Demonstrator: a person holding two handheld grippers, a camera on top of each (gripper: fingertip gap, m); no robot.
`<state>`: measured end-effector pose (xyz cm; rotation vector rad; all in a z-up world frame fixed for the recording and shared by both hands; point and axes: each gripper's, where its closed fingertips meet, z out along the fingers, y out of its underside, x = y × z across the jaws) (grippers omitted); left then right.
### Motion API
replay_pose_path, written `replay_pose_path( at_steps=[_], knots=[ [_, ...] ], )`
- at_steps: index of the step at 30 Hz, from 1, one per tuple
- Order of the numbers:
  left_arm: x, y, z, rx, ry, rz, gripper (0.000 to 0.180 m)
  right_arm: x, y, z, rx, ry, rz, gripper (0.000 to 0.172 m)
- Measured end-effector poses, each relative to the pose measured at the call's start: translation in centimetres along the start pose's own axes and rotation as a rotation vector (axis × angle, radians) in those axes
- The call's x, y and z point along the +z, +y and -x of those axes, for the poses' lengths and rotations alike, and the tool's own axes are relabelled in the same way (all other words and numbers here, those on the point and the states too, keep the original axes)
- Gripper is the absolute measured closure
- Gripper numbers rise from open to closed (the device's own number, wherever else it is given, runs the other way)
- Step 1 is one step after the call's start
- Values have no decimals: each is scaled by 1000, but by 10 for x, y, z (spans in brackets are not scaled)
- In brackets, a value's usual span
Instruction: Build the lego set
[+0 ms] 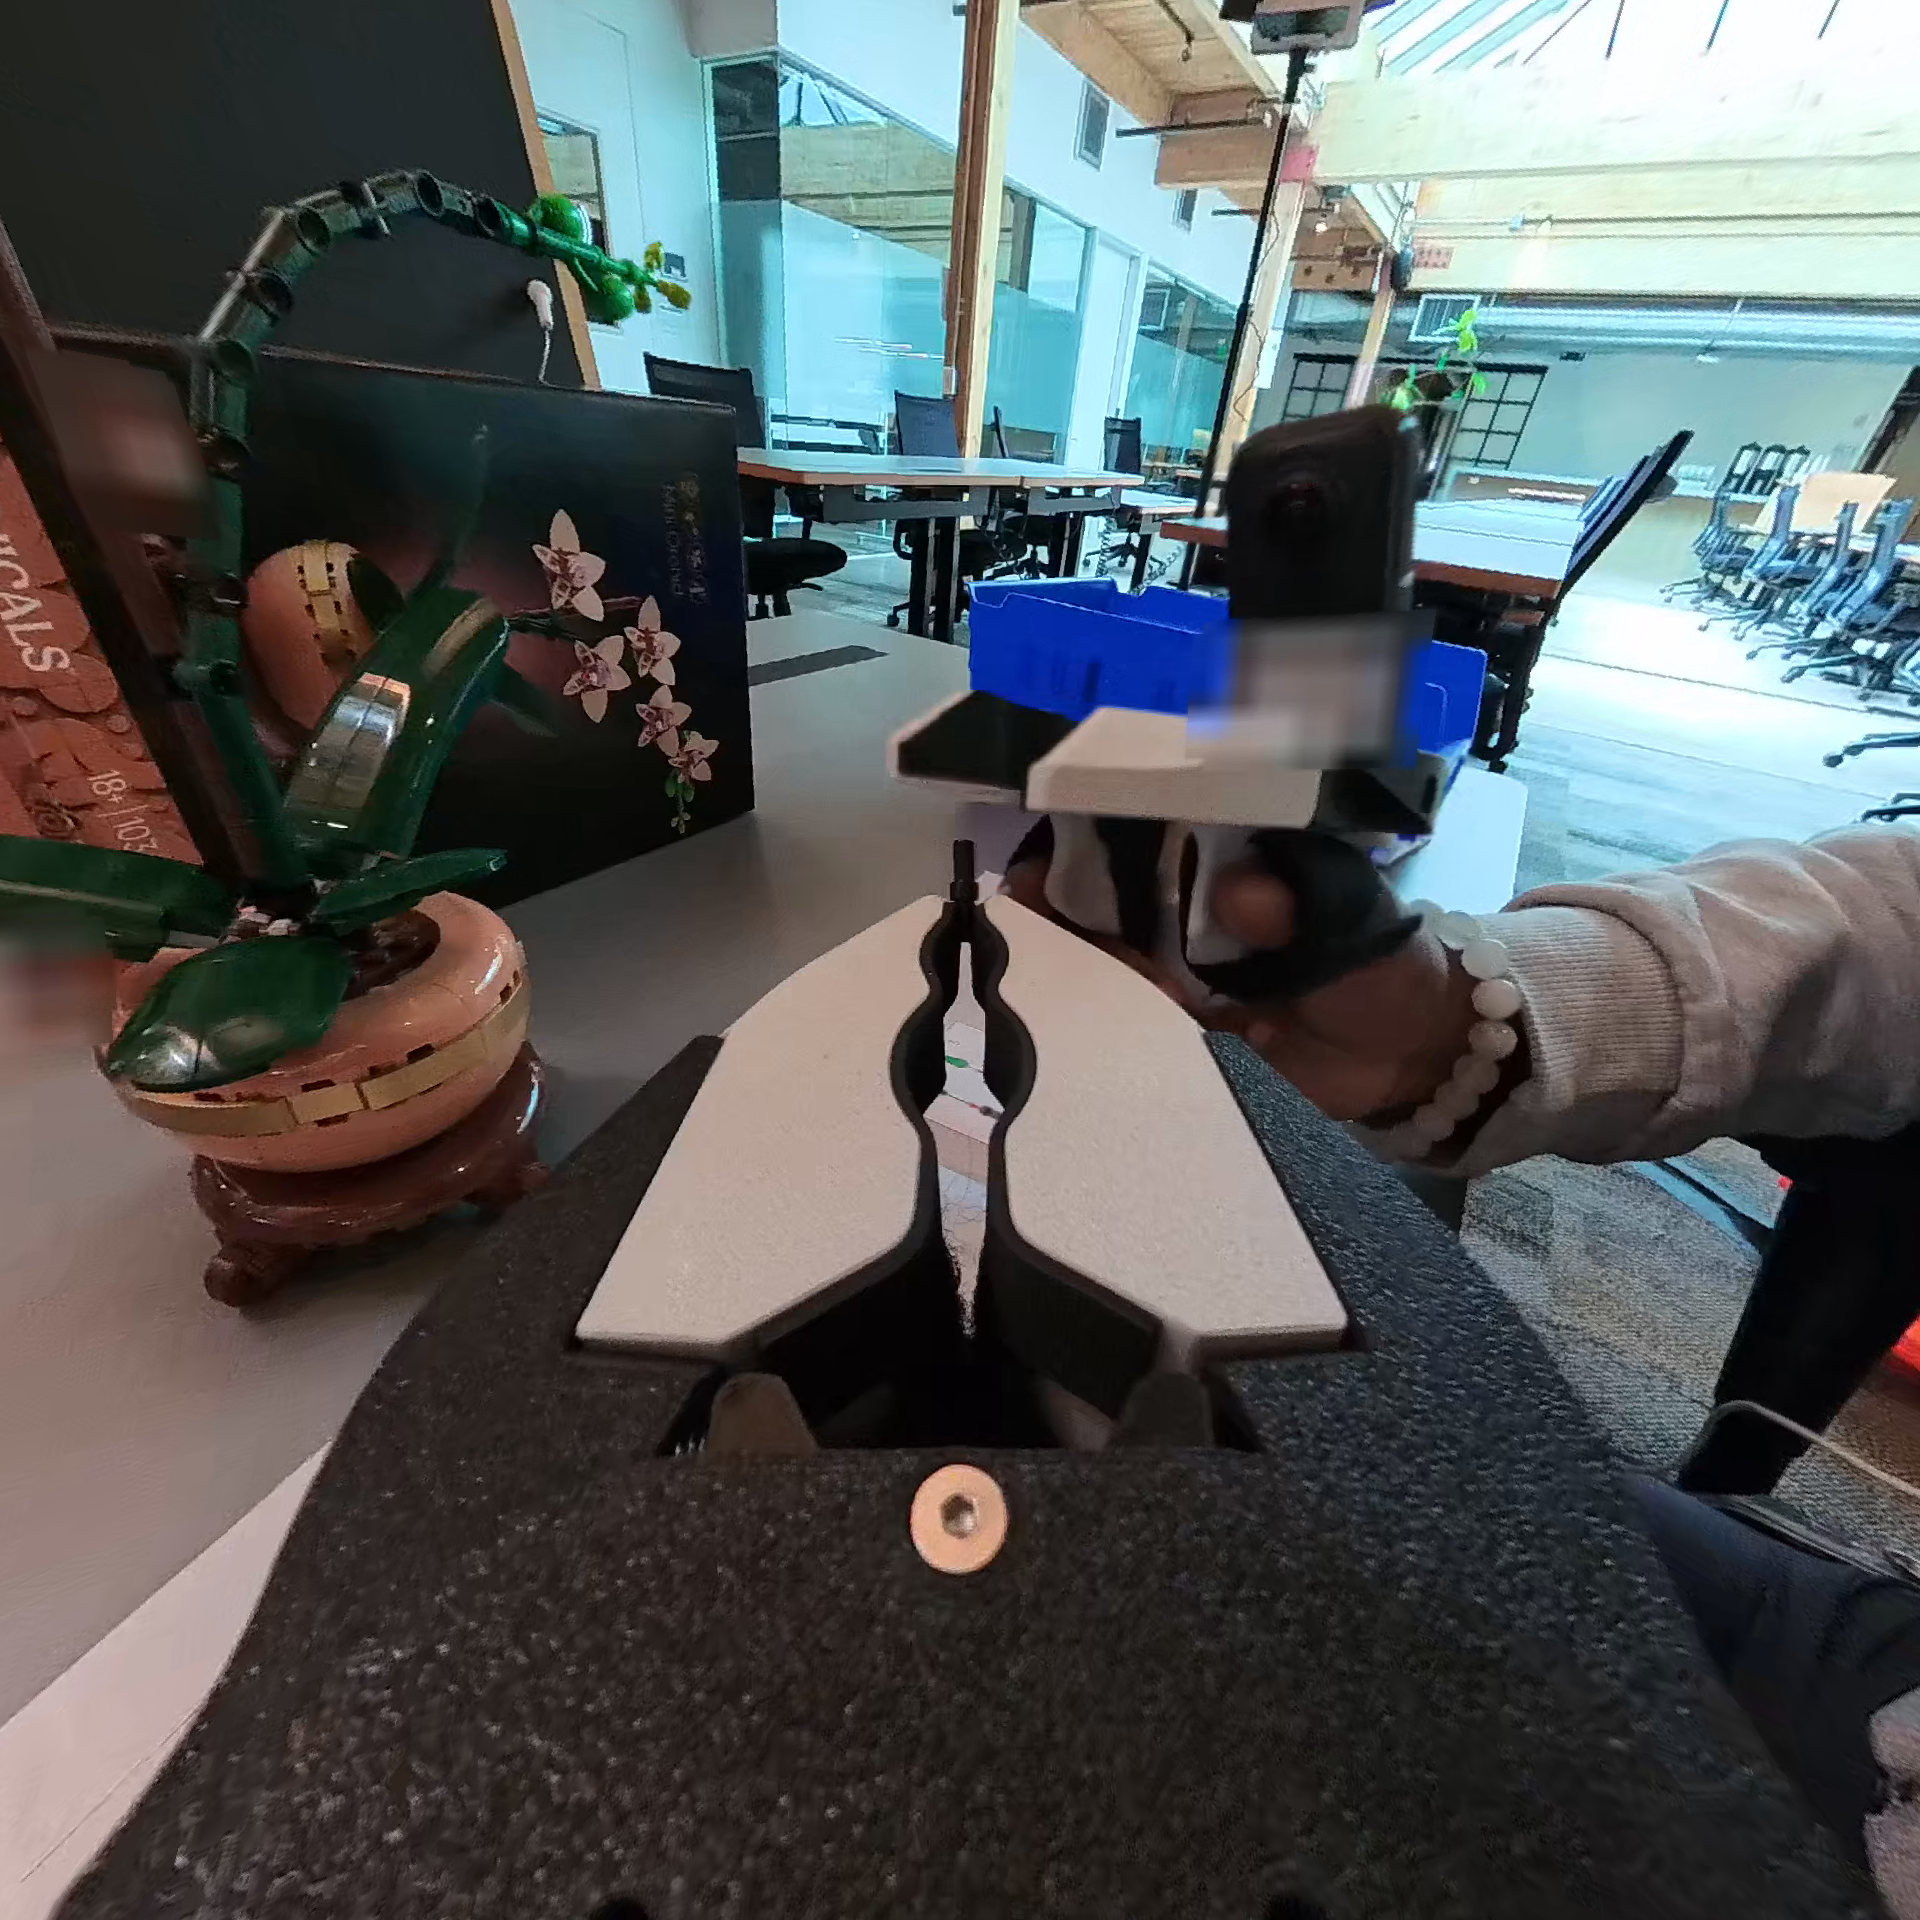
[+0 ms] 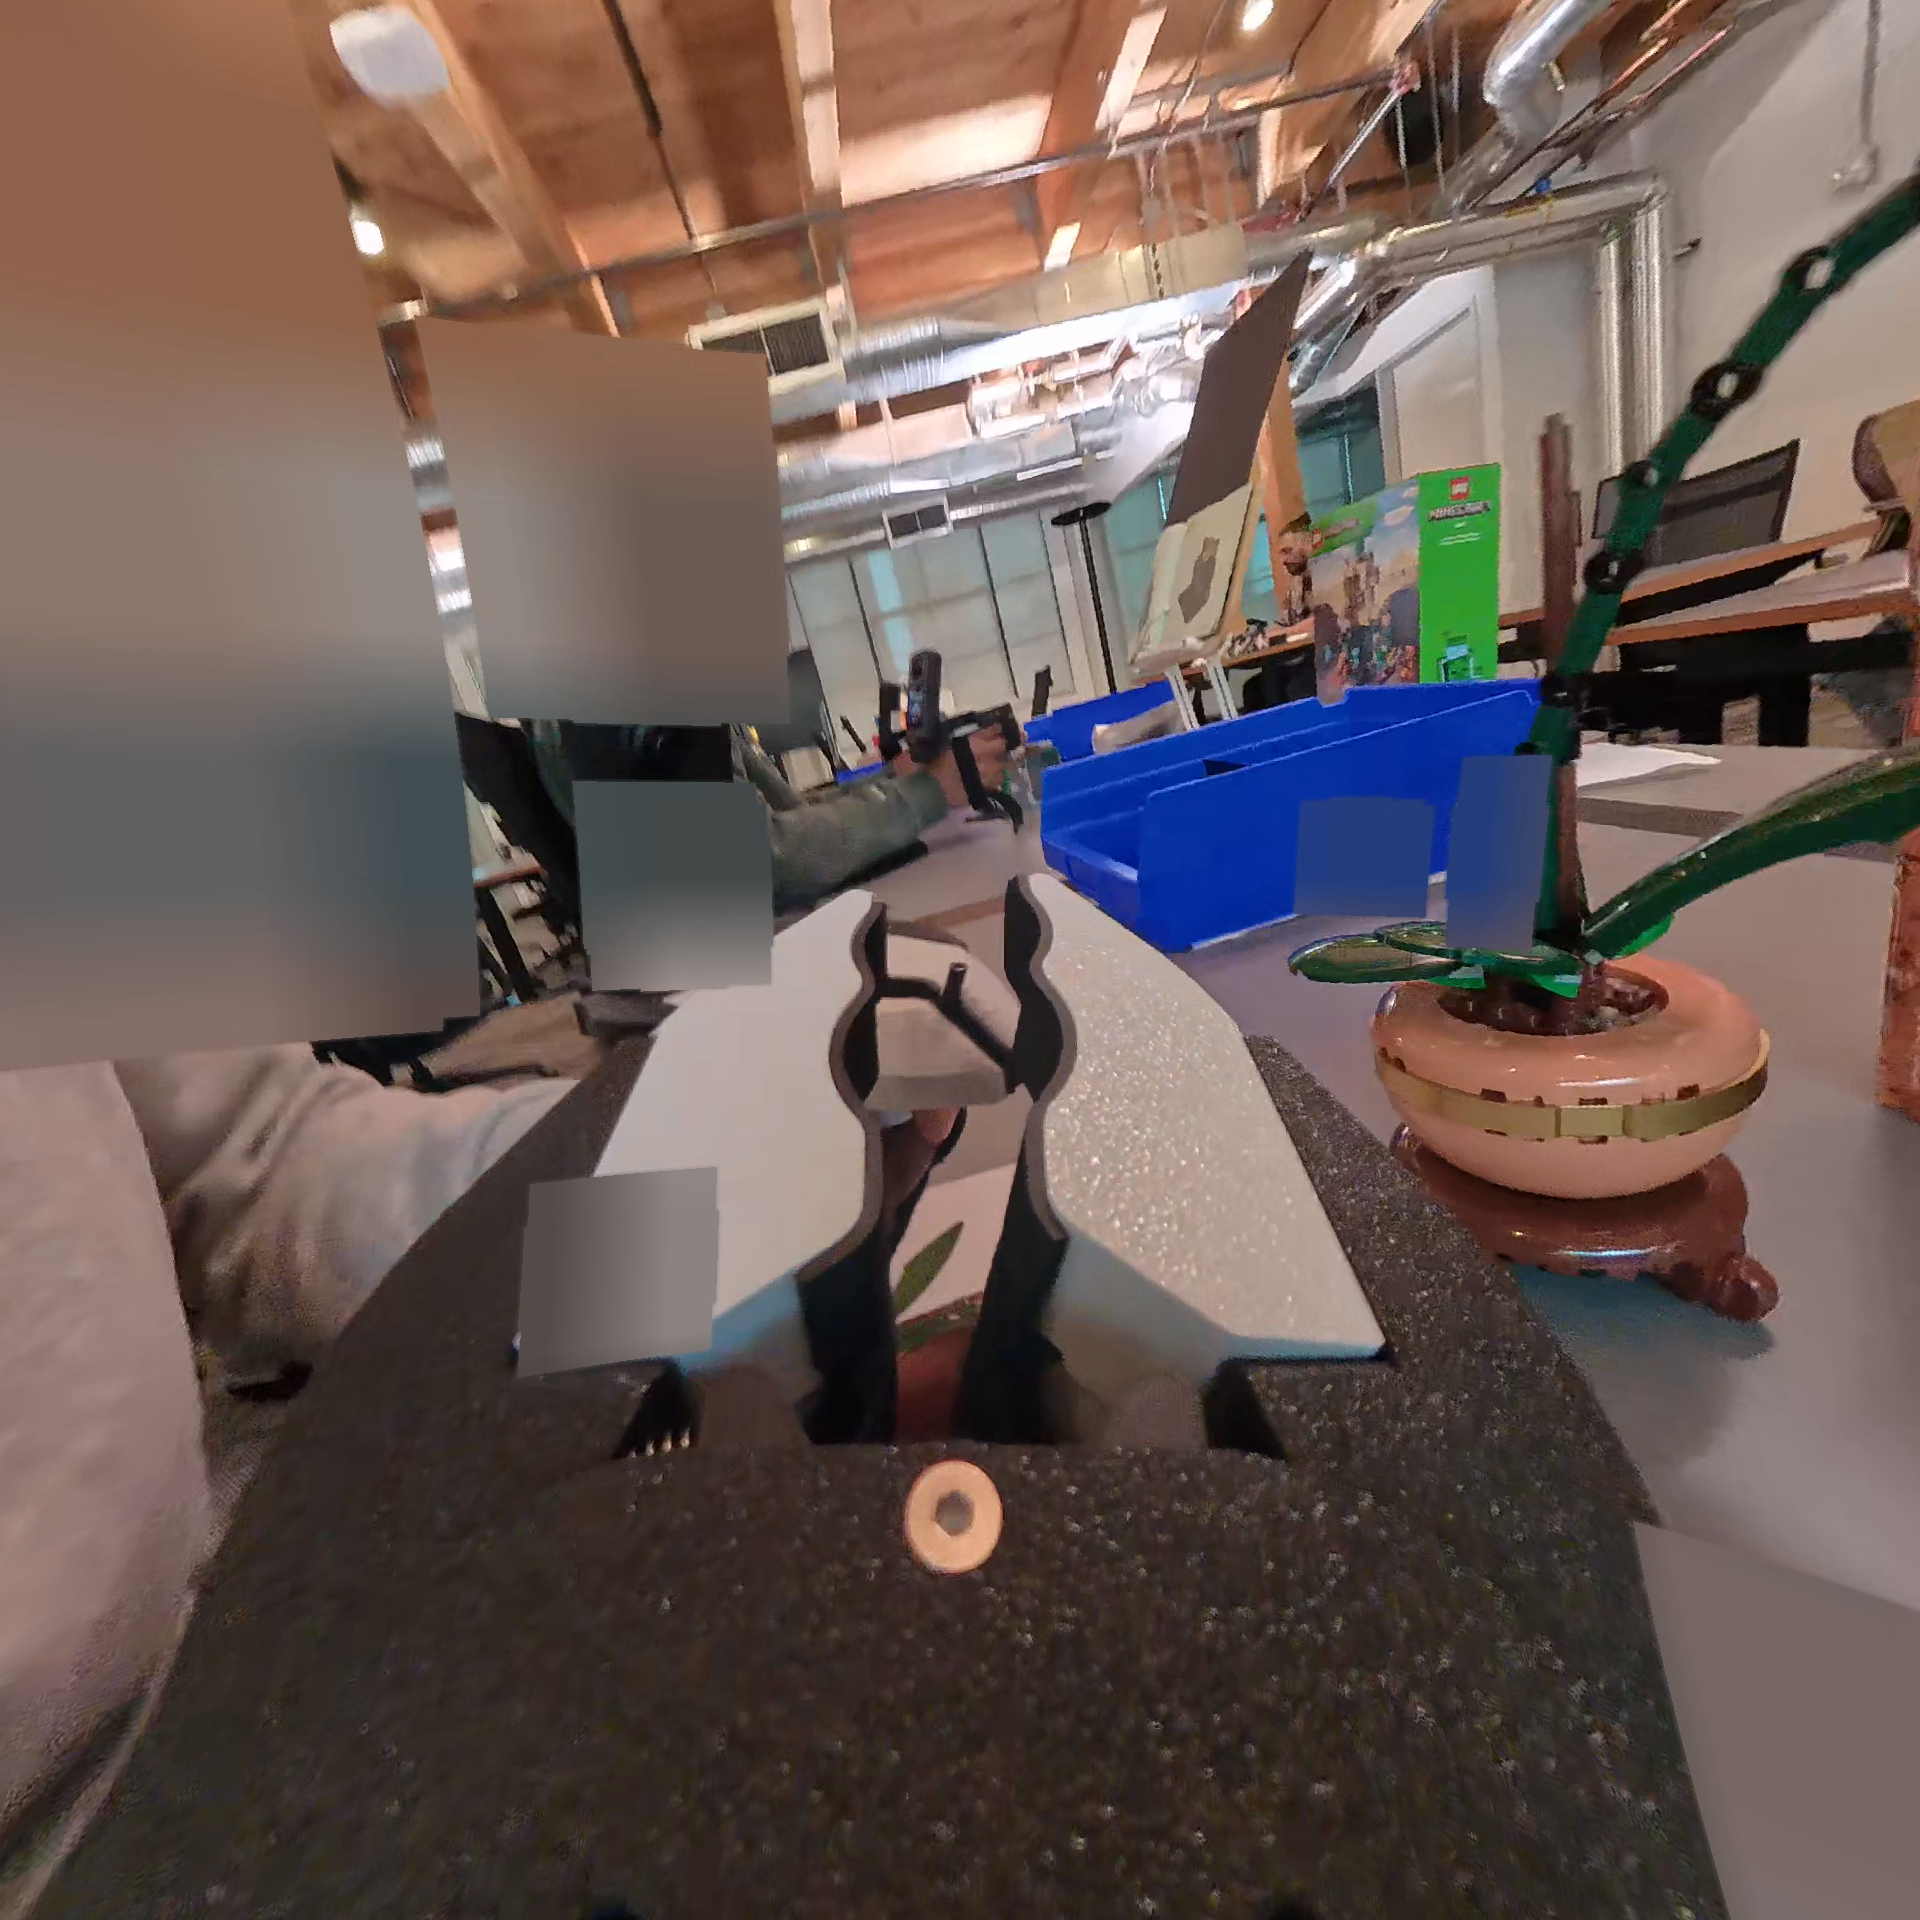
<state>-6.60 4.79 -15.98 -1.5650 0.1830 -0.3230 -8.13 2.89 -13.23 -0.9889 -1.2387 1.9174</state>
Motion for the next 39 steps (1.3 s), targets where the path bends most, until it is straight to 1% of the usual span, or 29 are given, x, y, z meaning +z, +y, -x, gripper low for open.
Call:
replay_pose_path(
  at_steps=[6,9,11,13,15,17,18,19,21,23,24,25,27,29,31,33,34,35,37,39],
  knots=[
    [1,-3,-3,50,-9,-14,180,2,12,2,-133,23,78,149],
    [-1,-5,0,70,-32,-11,180,3,10,-2,-170,59,100,146],
    [-3,-6,7,66,-58,-5,179,3,-1,0,-205,65,88,141],
    [-9,-10,21,105,-119,-3,180,6,-27,-5,-260,142,98,140],
    [-17,-15,40,164,-200,10,180,17,-55,-7,-345,229,186,140],
    [-27,-21,56,181,-270,9,180,45,-80,-8,-428,295,330,134],
    [-32,-25,62,173,-290,-3,180,65,-91,-8,-460,315,404,125],
    [-36,-27,67,160,-307,-14,180,90,-102,-9,-478,326,466,116],
    [-42,-26,77,142,-341,-23,180,150,-125,-13,-500,293,563,107],
    [-48,-21,88,141,-382,-6,180,213,-151,-45,-572,318,662,120],
    [-50,-18,93,144,-397,8,180,240,-154,-71,-589,328,764,125],
    [-52,-15,97,146,-409,18,180,263,-150,-101,-572,329,886,124],
    [-58,-15,104,128,-425,17,180,295,-128,-158,-501,272,1117,125],
    [-65,-18,111,94,-436,-4,180,309,-103,-217,-470,237,1297,119],
    [-72,-18,117,66,-444,-9,180,316,-70,-265,-440,161,1407,123],
    [-78,-15,125,44,-458,-1,180,326,-31,-302,-399,52,1442,134],
    [-81,-13,130,36,-469,7,180,333,-13,-314,-353,-18,1427,138],
    [-85,-11,135,28,-481,15,180,342,4,-327,-308,-75,1386,139],
    [-95,-9,145,0,-500,15,180,354,34,-356,-241,-119,1322,139],
    [-104,-7,156,-42,-518,-5,180,352,65,-381,-246,-148,1351,138]
  ],
)
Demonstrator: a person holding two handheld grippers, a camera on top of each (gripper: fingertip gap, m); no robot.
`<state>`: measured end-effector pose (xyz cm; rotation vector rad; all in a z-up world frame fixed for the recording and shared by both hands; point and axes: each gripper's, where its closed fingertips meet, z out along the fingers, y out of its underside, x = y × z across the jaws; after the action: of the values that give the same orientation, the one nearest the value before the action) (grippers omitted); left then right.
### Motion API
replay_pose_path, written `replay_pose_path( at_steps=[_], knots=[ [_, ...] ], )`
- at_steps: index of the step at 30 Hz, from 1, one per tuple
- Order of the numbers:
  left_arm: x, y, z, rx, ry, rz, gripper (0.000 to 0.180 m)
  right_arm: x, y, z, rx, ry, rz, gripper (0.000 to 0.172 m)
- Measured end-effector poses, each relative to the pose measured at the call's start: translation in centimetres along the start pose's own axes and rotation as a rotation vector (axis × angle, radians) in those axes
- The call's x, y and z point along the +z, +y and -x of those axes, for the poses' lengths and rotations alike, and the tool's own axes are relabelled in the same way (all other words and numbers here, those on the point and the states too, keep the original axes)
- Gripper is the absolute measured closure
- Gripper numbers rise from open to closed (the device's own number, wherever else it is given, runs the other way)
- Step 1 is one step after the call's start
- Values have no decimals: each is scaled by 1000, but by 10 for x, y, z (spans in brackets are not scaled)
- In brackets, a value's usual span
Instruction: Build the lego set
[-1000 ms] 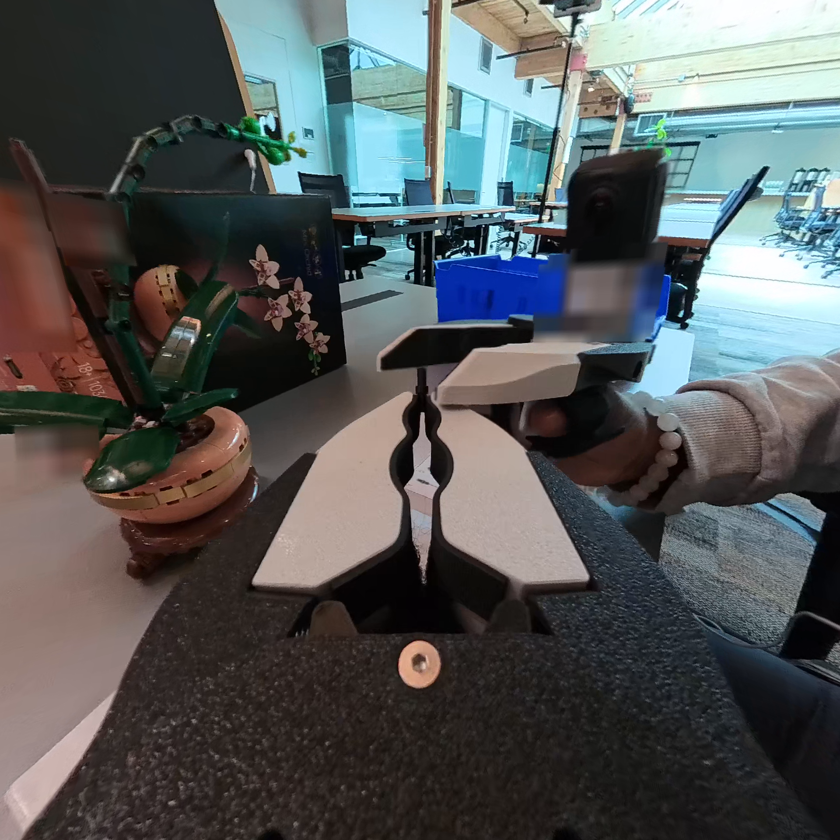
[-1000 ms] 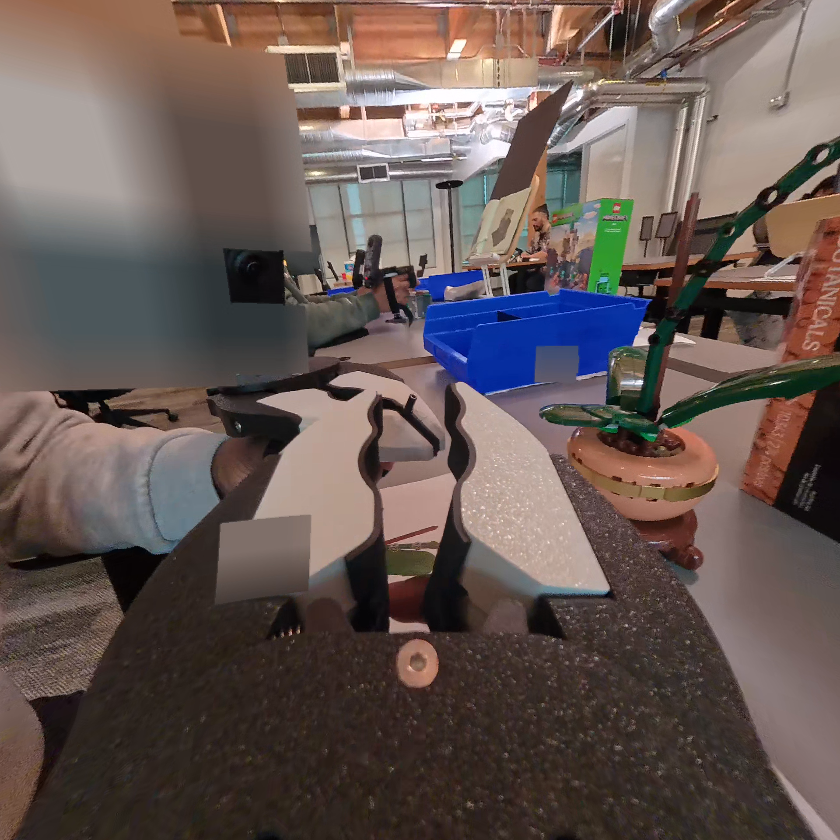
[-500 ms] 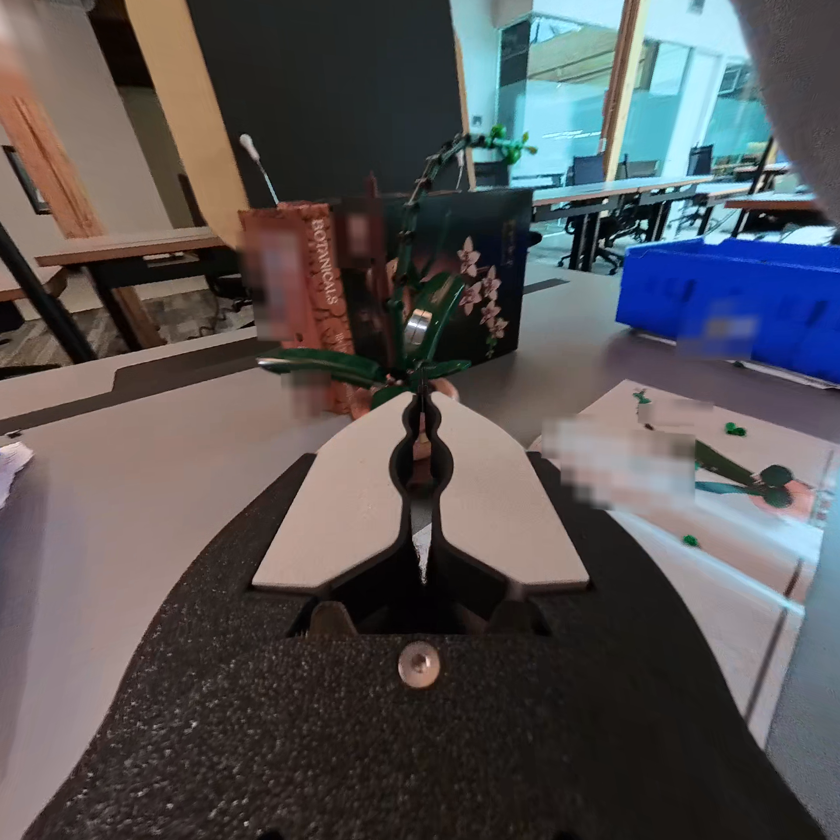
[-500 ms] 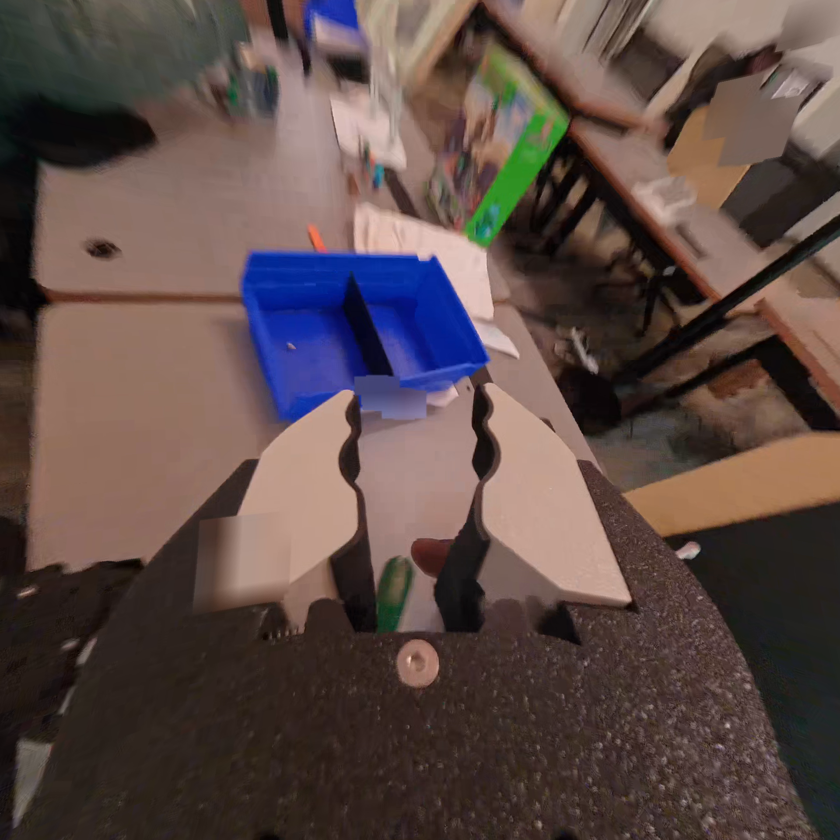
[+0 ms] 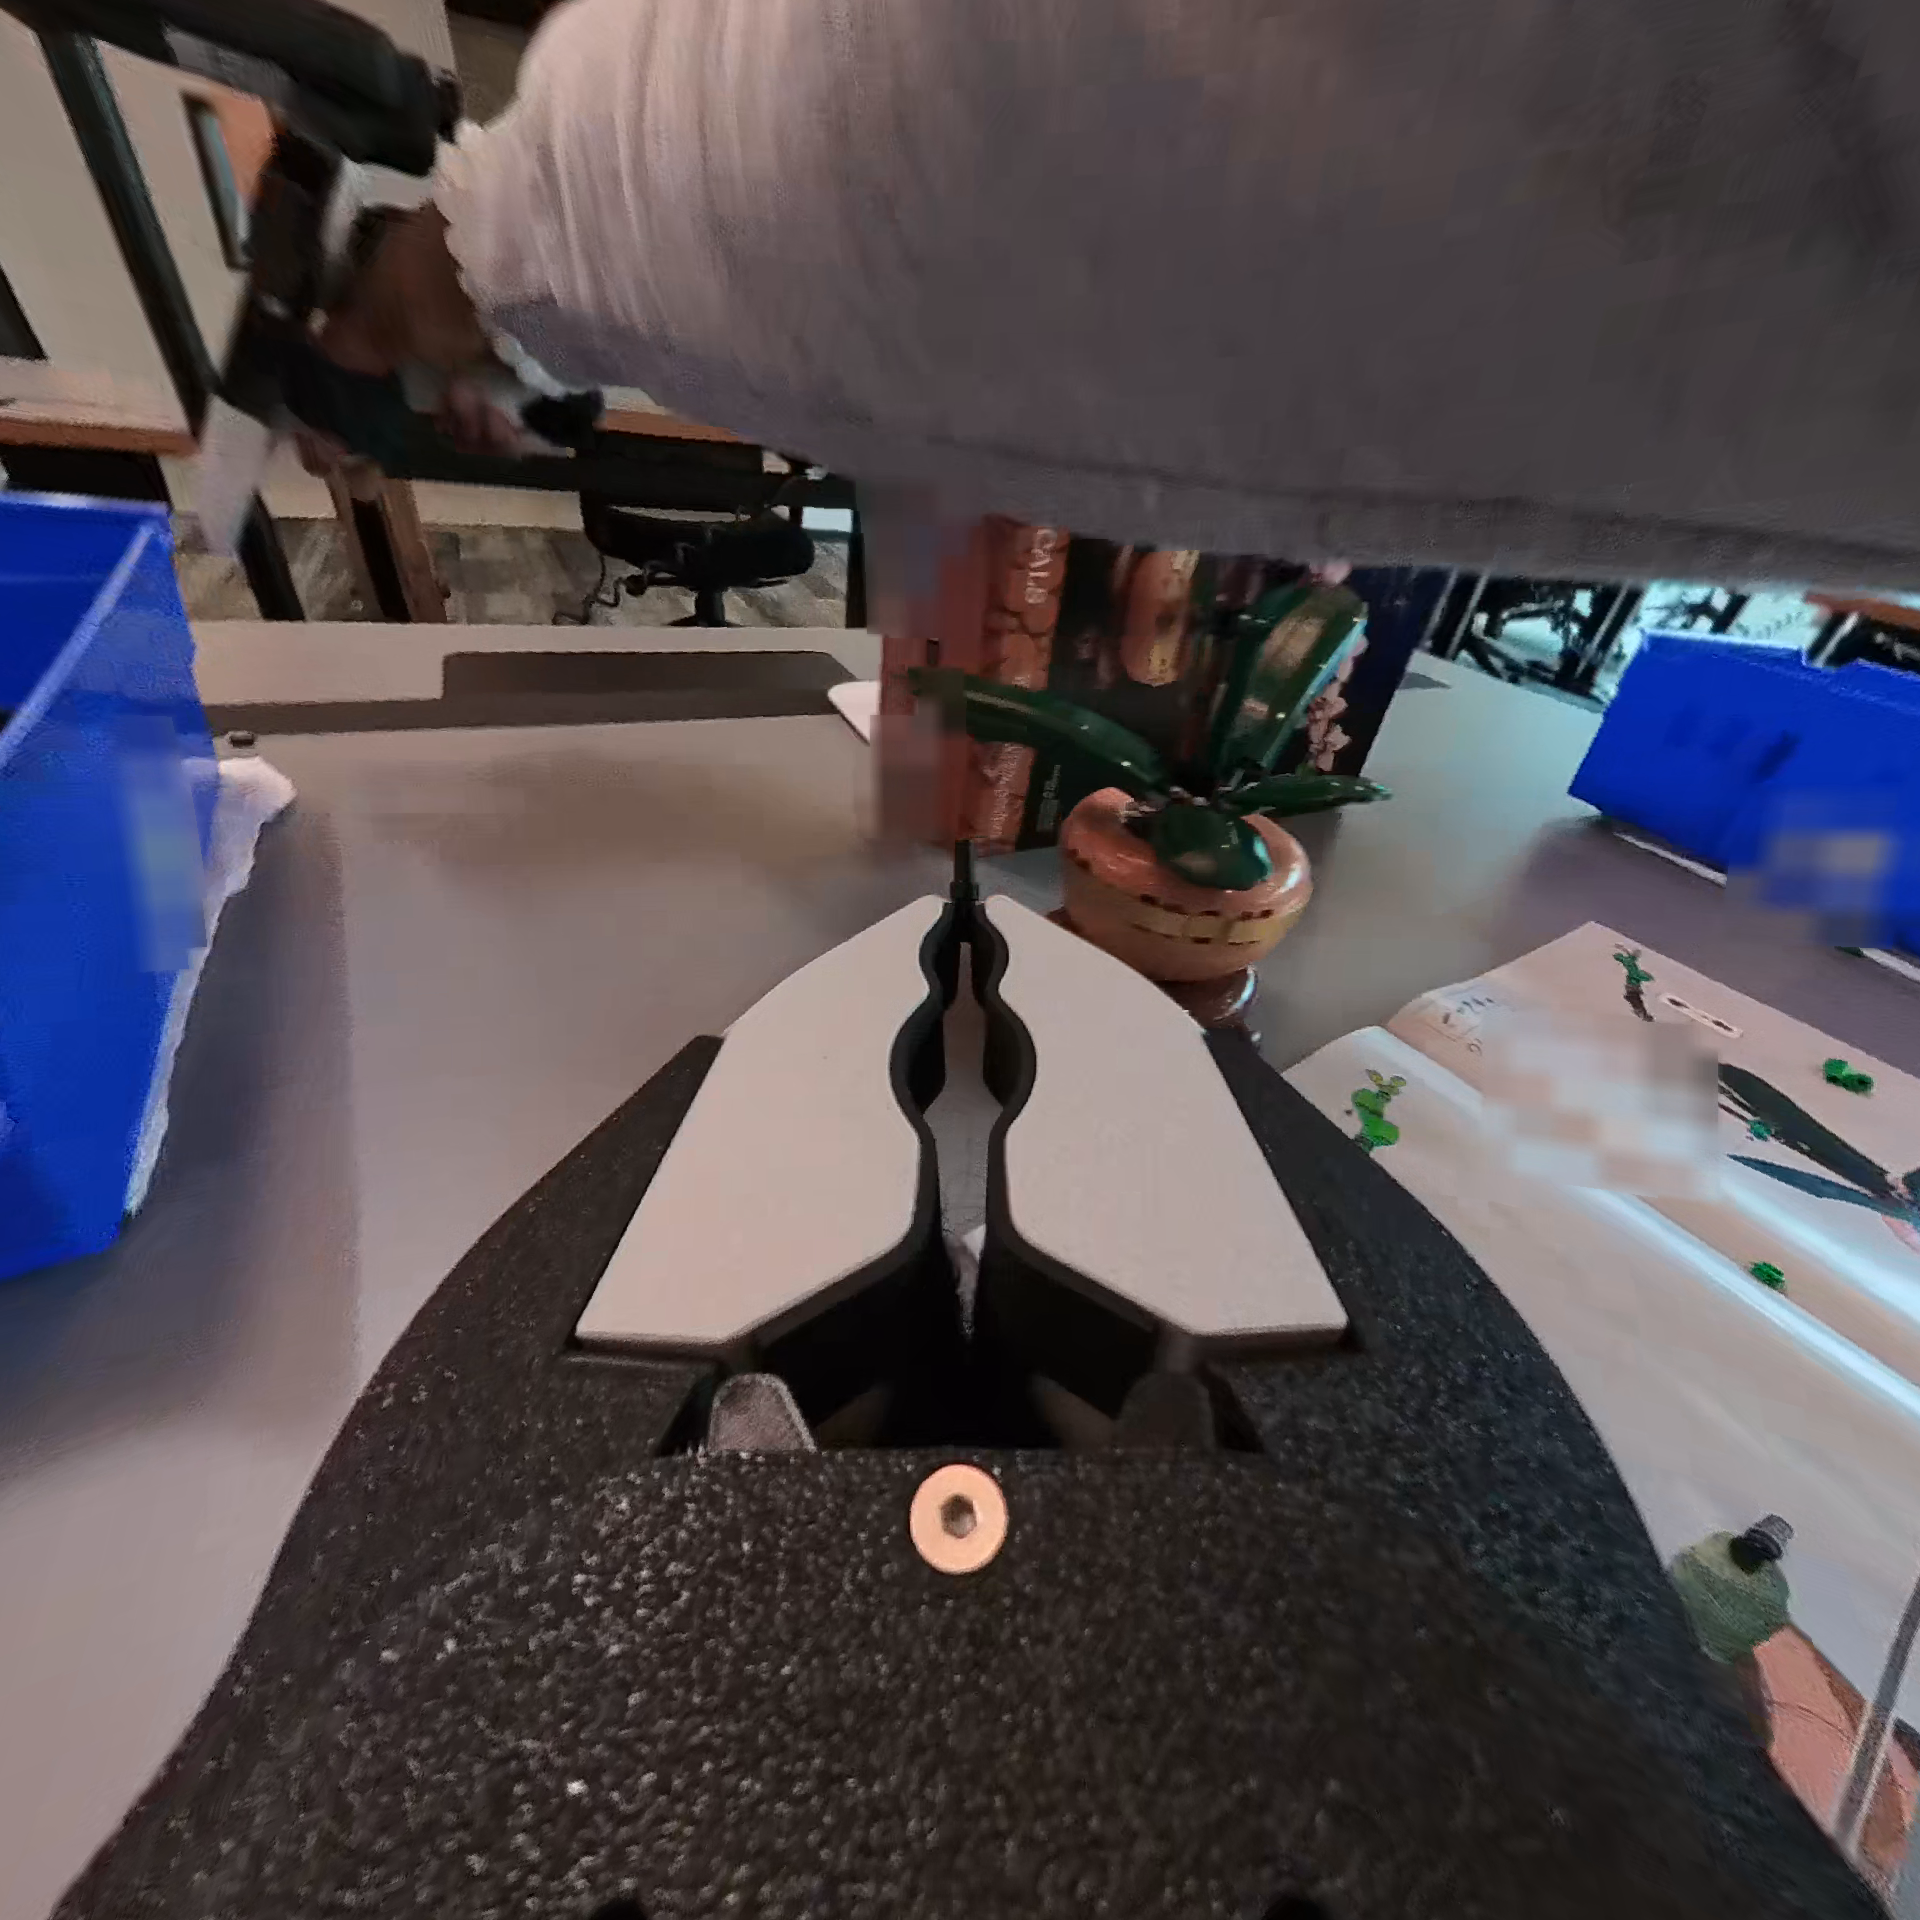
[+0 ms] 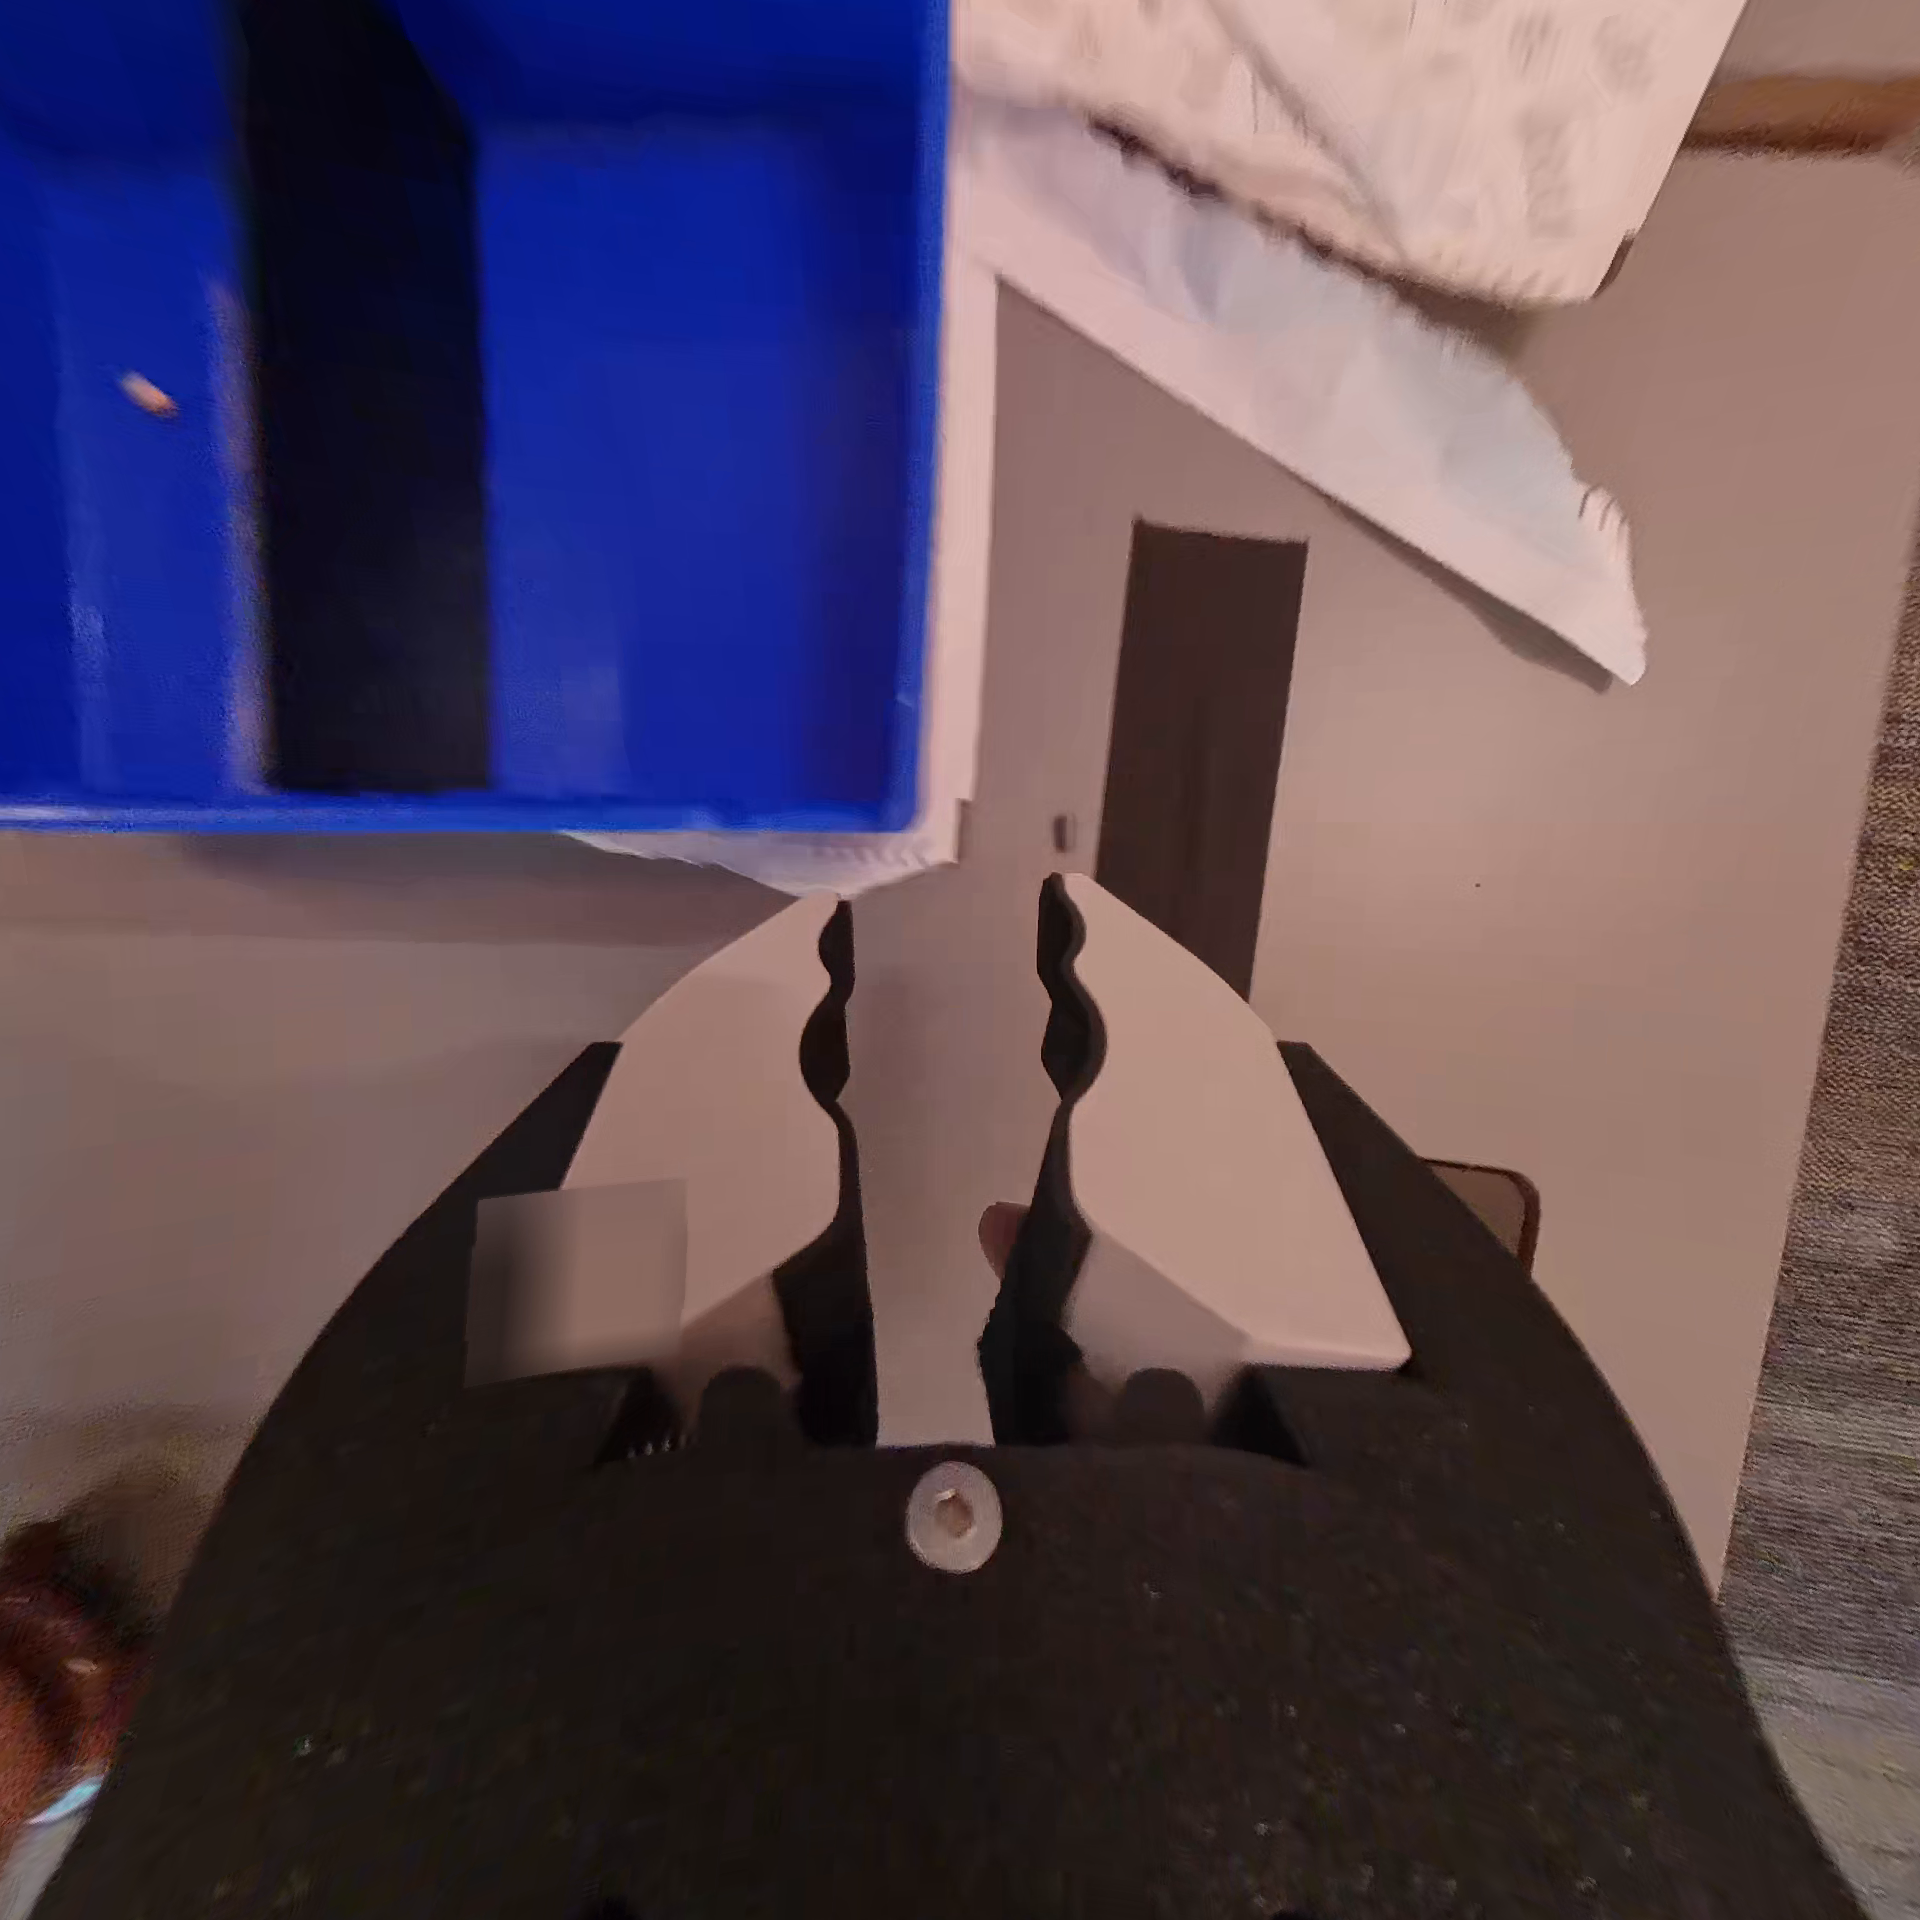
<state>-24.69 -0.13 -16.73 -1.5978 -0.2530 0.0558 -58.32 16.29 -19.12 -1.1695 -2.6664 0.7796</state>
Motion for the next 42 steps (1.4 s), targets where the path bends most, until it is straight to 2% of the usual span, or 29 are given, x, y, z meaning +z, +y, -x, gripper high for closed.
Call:
replay_pose_path(
  at_steps=[3,6,12,24,30,36,39,42],
  knots=[
    [0,5,9,-98,11,3,180,35,22,-21,-59,-10,80,142],
    [1,9,8,-106,14,15,180,59,25,-32,-134,0,80,146],
    [1,10,8,-97,8,23,180,80,26,-33,-135,-31,71,149],
    [1,11,7,-94,8,33,180,85,23,-33,-97,-31,50,158],
    [1,10,8,-94,8,28,180,83,25,-31,-143,-30,68,168],
    [2,12,7,-81,7,35,180,82,28,-30,-142,9,25,169],
    [2,12,8,-71,-1,31,180,67,25,-27,-126,30,17,169],
    [1,8,4,-59,16,6,180,27,16,-16,-138,64,40,169]
  ],
)
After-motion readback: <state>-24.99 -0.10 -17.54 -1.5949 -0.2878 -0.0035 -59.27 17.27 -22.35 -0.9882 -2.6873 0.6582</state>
